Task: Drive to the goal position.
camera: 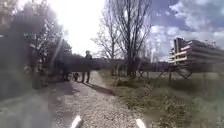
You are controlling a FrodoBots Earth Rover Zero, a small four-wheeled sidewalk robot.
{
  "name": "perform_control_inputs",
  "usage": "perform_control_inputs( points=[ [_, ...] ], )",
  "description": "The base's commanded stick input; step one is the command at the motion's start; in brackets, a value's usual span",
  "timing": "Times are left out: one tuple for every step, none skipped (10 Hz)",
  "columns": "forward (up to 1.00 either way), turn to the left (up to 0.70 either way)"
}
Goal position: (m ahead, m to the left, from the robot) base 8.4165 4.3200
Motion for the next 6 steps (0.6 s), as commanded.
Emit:
perform_control_inputs(
  points=[
    [0.30, -0.09],
    [0.30, -0.02],
    [0.30, 0.00],
    [0.30, 0.00],
    [0.30, 0.00],
    [0.30, 0.00]
  ],
)
